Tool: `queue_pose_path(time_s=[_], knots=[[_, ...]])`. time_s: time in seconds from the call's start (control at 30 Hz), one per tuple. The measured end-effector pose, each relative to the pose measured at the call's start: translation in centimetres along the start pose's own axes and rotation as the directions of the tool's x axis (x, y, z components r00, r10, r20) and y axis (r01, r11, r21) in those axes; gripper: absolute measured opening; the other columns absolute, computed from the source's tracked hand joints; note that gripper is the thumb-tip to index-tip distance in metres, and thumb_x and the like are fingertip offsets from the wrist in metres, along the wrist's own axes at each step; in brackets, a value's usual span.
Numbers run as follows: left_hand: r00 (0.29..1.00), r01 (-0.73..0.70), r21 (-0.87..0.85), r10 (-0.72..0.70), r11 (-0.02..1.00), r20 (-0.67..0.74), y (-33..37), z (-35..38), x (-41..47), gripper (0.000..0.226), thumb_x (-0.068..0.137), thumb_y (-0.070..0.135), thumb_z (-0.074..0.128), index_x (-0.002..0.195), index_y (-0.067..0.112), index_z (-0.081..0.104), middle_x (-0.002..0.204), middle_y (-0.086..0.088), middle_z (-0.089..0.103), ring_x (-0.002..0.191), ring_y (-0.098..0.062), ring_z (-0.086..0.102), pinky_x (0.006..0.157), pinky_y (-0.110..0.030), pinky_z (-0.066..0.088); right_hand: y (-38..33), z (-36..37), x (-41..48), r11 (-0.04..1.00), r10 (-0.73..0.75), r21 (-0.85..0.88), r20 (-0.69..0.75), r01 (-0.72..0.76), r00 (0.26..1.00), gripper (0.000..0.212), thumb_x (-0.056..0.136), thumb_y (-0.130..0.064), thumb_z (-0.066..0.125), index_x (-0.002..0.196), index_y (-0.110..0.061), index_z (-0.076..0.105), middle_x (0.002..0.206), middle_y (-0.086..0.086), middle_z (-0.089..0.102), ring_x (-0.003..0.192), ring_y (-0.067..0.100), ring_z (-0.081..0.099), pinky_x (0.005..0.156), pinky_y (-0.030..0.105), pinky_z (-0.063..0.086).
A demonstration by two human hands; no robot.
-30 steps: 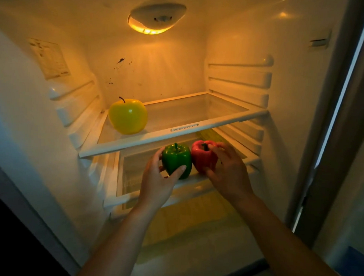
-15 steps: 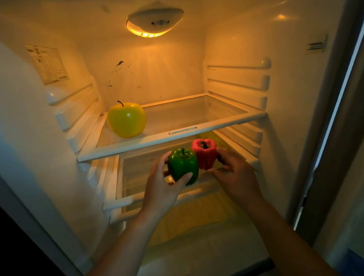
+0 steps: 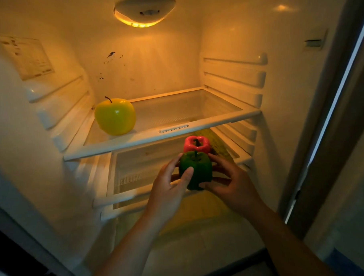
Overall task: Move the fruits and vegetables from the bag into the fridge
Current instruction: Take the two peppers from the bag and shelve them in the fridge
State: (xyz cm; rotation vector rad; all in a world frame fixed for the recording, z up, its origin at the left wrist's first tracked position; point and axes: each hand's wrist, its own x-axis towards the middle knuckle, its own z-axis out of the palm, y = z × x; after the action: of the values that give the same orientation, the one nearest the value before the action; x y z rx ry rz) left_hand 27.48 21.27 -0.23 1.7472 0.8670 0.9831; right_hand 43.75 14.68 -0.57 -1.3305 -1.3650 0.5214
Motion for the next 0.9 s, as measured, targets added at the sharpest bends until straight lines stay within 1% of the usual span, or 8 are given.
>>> queue_pose_path(time_s=[0.13,0.23,0.37,0.5,0.67,0.73,0.83,0.9], knots=[[0.996,0.018,-0.004,-0.018,1.0,0.087,0.3,-0.5,0.5,0.028,0.082,0.063,0.046,0.109,0.058,0.05,0.118,0.024,0.054,0.106,0.005,0.054,0.087,-0.027,0.051,0.2,-0.9,-0.2,1.0,0.007,0.023,-0.025,-0.006,1.0,0.058,0.076,-0.014,0.073,0.121,-0.037,0.045,0.12,-0.013,0.054,0.111,-0.001,0.054,0.081,0.016,0.052],[0.999,-0.035,0.043,0.036,0.998,-0.005,0.5,-1.2,2.0,0.023,0.087,0.049,0.053,0.11,0.048,0.055,0.118,0.023,0.055,0.108,0.0,0.054,0.087,-0.029,0.049,0.2,-1.6,-0.5,0.997,0.023,0.077,-0.038,-0.02,0.999,0.056,0.078,-0.009,0.07,0.118,-0.04,0.045,0.119,-0.013,0.054,0.111,0.001,0.053,0.079,0.015,0.051],[0.991,-0.027,0.187,0.051,0.982,-0.126,0.4,-1.3,4.5,0.053,0.08,0.031,0.069,0.129,0.03,0.047,0.127,0.012,0.049,0.11,-0.007,0.052,0.084,-0.027,0.044,0.6,-2.3,-0.9,0.998,0.046,0.044,-0.106,-0.041,0.993,0.054,0.082,-0.009,0.066,0.124,-0.035,0.042,0.121,-0.007,0.053,0.109,-0.002,0.052,0.074,0.006,0.047],[1.0,0.012,0.219,-0.007,0.976,-0.019,-0.3,-0.5,6.6,0.084,0.069,0.03,0.079,0.14,0.026,0.036,0.143,0.004,0.04,0.122,-0.016,0.047,0.095,-0.038,0.045,1.0,-2.8,-1.0,0.999,0.051,-0.012,-0.159,-0.053,0.986,0.058,0.085,-0.009,0.063,0.136,-0.024,0.04,0.127,-0.006,0.051,0.106,-0.011,0.047,0.075,0.002,0.044],[0.997,-0.06,0.232,0.045,0.971,0.069,-0.5,0.9,7.6,0.088,0.071,0.021,0.079,0.144,0.028,0.029,0.144,0.001,0.041,0.125,-0.015,0.045,0.089,-0.028,0.038,0.8,-3.4,-0.3,0.997,0.022,-0.068,-0.283,-0.043,0.959,0.058,0.086,-0.006,0.062,0.138,-0.02,0.039,0.128,-0.011,0.045,0.113,-0.006,0.043,0.079,-0.004,0.037],[0.994,-0.077,0.198,0.061,0.977,0.087,-0.4,1.4,7.8,0.085,0.072,0.016,0.078,0.143,0.027,0.031,0.137,0.003,0.045,0.121,-0.012,0.047,0.088,-0.027,0.039,0.9,-3.9,0.4,0.993,-0.006,-0.115,-0.331,-0.035,0.944,0.058,0.085,-0.006,0.063,0.137,-0.019,0.041,0.13,-0.009,0.046,0.119,0.001,0.041,0.088,0.001,0.036],[0.995,-0.094,0.192,0.084,0.977,0.063,-0.3,1.5,8.0,0.08,0.07,0.013,0.079,0.139,0.024,0.038,0.122,0.009,0.047,0.11,-0.008,0.049,0.079,-0.017,0.041,1.3,-4.4,1.0,0.988,-0.007,-0.148,-0.329,-0.044,0.944,0.058,0.084,-0.008,0.064,0.136,-0.021,0.041,0.133,-0.002,0.05,0.122,0.008,0.044,0.099,0.024,0.041],[0.995,-0.103,0.203,0.099,0.974,0.03,-0.5,1.3,8.0,0.079,0.069,0.014,0.08,0.137,0.021,0.041,0.12,0.01,0.047,0.107,-0.009,0.051,0.079,-0.02,0.042,1.6,-4.3,1.2,0.989,-0.003,-0.145,-0.304,-0.044,0.953,0.057,0.085,-0.01,0.065,0.135,-0.022,0.042,0.13,-0.004,0.051,0.119,0.008,0.048,0.095,0.021,0.043]])
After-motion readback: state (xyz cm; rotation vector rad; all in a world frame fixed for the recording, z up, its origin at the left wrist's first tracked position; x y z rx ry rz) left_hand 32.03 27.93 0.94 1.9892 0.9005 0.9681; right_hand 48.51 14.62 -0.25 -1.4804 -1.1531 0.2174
